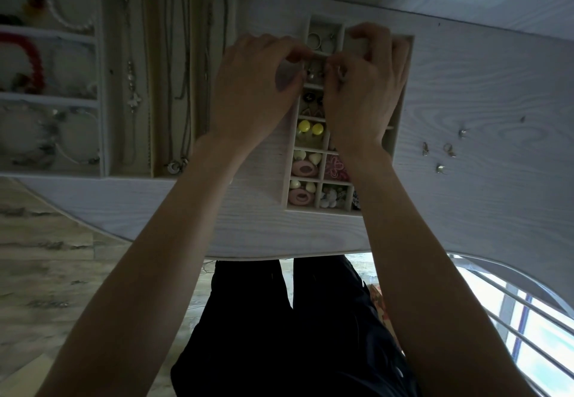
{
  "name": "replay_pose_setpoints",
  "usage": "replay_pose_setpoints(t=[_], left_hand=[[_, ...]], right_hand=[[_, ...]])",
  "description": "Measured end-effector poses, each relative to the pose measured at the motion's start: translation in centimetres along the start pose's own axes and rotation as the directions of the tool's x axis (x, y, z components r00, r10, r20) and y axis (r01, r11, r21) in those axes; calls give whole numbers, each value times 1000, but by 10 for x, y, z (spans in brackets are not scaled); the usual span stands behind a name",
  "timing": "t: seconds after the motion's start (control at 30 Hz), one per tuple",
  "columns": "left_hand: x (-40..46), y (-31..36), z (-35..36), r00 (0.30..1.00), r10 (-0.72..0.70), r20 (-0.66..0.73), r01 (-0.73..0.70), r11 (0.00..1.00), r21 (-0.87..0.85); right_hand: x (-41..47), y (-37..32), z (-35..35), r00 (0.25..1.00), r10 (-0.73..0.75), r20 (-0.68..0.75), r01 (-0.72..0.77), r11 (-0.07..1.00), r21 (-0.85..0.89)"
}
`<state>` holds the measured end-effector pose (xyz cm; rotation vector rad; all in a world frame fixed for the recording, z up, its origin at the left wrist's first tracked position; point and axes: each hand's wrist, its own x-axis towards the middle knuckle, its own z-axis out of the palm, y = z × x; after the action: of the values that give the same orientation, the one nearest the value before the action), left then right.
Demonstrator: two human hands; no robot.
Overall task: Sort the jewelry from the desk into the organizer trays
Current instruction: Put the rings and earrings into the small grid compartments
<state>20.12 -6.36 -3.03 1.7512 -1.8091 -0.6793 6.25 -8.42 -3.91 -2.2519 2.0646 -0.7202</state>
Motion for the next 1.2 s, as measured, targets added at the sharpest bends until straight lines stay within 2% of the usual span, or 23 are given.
replay_pose_setpoints(t=[0.17,0.4,0.73,0.87,1.1,1.2], left_hand=[[-1,-1,1,1000,-2,3,2,1000,15],[-1,-1,1,1000,8,4,-8,1000,14],[-2,-1,1,1000,18,-3,-18,1000,20],[-2,-1,1,1000,20,-5,-20,1000,10],[-1,-2,1,1000,14,5,-14,1000,21],[-2,-1,1,1000,11,1,-11,1000,24]], right_hand=[[-2,8,-11,994,-19,-106,38,983,182],[-3,19,-18,981,-182,62,176,981,87],[-1,11,-17,973,-201,113,189,976,109],[-2,10,-16,977,-183,113,169,978,124],[-3,15,-20,990,-37,134,3,971,241],[-5,17,-20,990,-55,132,25,976,217]])
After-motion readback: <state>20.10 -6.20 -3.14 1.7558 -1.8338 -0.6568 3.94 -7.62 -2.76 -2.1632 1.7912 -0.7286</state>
